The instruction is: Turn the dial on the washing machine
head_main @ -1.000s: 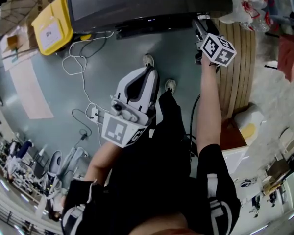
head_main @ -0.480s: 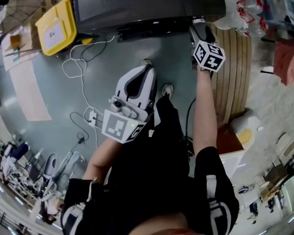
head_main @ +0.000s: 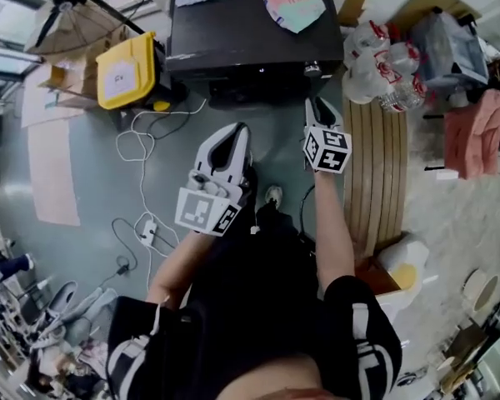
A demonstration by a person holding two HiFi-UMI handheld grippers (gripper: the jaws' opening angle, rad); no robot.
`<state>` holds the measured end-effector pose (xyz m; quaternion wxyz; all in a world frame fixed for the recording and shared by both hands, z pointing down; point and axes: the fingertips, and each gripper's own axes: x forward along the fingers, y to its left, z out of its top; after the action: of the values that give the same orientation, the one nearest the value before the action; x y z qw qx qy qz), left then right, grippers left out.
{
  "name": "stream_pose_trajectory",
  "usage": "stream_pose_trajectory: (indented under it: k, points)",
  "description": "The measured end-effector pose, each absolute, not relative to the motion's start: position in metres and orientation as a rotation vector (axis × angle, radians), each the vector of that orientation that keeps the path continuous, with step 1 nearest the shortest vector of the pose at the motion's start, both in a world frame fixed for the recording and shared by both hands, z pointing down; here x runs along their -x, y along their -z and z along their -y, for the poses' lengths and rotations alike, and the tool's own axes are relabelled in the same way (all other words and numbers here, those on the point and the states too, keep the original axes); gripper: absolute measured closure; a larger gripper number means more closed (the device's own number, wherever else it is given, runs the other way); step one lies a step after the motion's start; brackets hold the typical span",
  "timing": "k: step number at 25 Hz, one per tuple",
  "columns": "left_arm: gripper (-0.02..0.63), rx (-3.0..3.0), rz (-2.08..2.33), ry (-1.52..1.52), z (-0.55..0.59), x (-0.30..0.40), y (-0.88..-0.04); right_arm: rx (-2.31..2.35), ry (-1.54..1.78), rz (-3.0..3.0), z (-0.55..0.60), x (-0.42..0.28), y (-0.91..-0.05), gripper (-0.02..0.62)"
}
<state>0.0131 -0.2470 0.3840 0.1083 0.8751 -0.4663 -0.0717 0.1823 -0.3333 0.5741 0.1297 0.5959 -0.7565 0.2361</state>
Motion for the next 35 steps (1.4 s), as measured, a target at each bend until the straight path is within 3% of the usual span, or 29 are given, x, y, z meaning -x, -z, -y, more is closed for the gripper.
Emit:
stream_pose_trajectory:
  k: [4, 15, 35]
  points:
    - [0.578, -2.571, 1.446, 0.226, 0.207, -0.001, -0.346, -1.745, -0.595, 2.269, 0.284, -0.173, -0.503, 0.548]
    - [0.578, -2.565, 1.452, 0.259, 0.158, 0.042, -0.306, -1.777, -0.410, 2.447, 0.185, -0.124, -0.372, 0.568]
    - [0.578, -2.565, 1.387, 0.266, 0.151, 0.070, -0.317, -1.815, -0.396, 2.458, 0.147, -0.085, -0.358, 0.571]
